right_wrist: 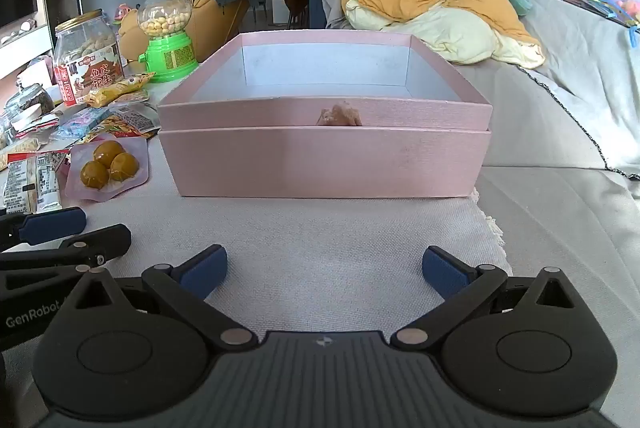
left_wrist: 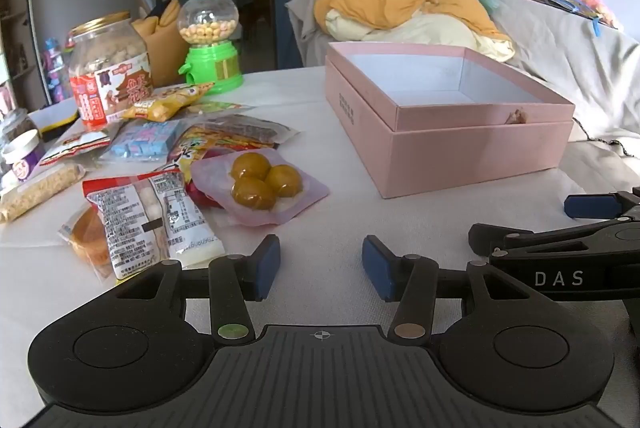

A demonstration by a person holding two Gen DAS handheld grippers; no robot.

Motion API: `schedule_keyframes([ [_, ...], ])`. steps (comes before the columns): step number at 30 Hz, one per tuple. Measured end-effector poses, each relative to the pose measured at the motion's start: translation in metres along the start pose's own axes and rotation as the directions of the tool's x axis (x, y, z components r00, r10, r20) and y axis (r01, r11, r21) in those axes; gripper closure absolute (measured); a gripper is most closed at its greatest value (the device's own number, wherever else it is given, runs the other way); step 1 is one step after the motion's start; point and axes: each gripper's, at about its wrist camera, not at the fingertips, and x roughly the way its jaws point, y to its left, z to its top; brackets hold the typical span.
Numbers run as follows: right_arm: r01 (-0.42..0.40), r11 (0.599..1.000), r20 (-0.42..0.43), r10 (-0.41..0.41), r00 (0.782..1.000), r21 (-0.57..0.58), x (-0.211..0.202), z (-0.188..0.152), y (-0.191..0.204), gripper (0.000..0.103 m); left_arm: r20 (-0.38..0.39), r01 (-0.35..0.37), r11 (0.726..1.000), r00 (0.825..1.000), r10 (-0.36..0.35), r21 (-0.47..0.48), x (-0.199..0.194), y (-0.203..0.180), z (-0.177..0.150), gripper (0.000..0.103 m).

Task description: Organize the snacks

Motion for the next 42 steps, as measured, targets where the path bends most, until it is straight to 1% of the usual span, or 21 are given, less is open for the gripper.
schedule_keyframes([
  [11, -0.011, 1.0, 0.017, 0.011, 1.0, 0.012, -0.0002, -0.001, -0.0024, 0.0, 0.004, 0.0, 1.0, 1.0, 0.0, -0.001, -0.0002, -0.0001, -0.0001, 0.048],
  [42, -0.003, 1.0, 0.012, 0.003, 1.0, 0.001, 0.0002, 0.0003, 0.0007, 0.0, 0.005, -0.003, 1.0, 1.0, 0.003, 0.004, -0.0008, -0.0009, -0.0012, 0.048],
])
